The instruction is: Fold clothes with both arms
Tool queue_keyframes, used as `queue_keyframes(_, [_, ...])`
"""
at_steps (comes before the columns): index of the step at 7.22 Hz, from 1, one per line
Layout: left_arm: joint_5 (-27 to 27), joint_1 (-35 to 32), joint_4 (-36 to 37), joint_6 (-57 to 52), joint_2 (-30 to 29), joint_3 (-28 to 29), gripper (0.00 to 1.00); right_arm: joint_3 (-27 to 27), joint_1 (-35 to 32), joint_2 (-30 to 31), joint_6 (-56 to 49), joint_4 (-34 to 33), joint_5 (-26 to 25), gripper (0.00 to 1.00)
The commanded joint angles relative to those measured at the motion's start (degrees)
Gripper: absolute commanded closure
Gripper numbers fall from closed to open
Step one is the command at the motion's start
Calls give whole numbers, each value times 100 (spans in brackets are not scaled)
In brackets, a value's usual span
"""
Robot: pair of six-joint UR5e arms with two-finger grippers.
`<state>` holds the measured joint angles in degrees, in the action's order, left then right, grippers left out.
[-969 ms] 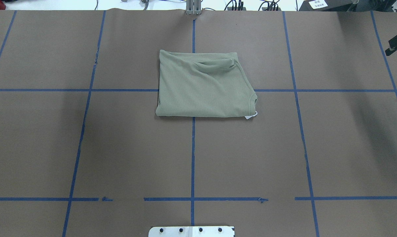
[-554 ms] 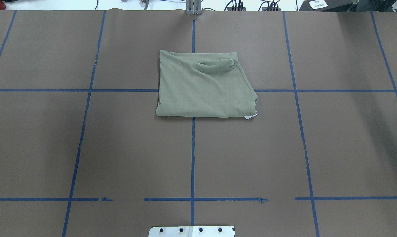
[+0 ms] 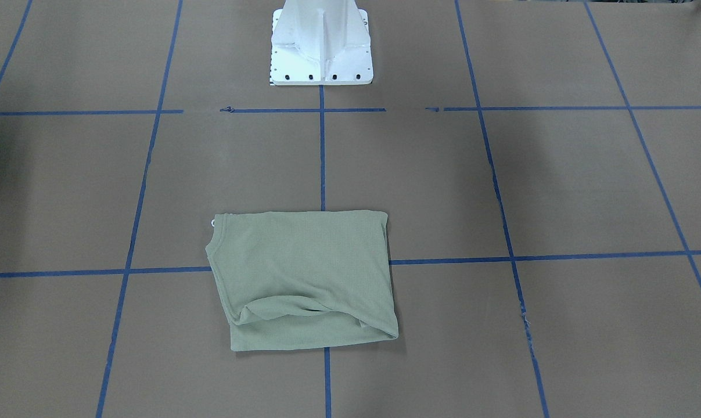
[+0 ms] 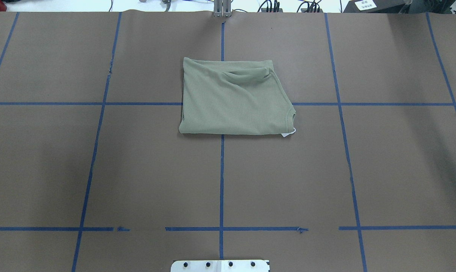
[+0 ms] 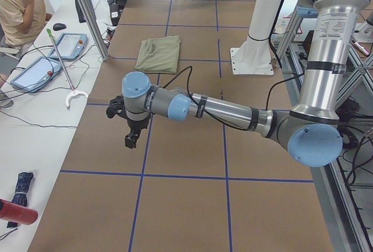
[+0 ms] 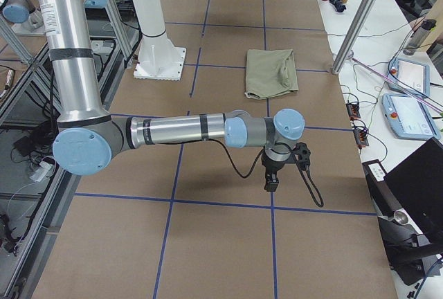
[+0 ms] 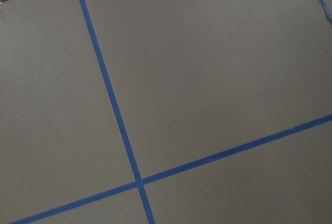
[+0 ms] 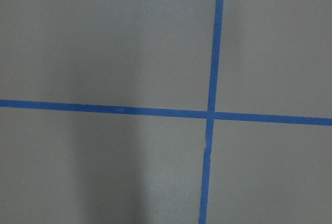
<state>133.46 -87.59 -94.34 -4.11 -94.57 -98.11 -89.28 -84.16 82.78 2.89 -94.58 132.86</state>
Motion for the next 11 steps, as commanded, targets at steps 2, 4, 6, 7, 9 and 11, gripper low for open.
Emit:
queue_keyframes(2, [-38,-91,-14,174,500,-297,0,-72,-91,89,-17,-8,-57,0])
queue_keyframes(4, [5,-118,55,244,527,-357,0,-81,-74,-7,27,-17,-337,0])
queue_keyframes(6, [22,-118,47,244,536,-182,0,-20,-12,1,80,18,-445,0])
queue_keyframes(7, [75,-118,56,244,562,-286,0,-28,-12,18,80,36,-401,0])
queue_keyframes(9, [347,-118,47,244,606,-260,0,-28,-12,19,80,45,-418,0])
queue_keyframes(11, [348,-118,47,252,615,-296,0,-20,-12,71,71,45,-418,0])
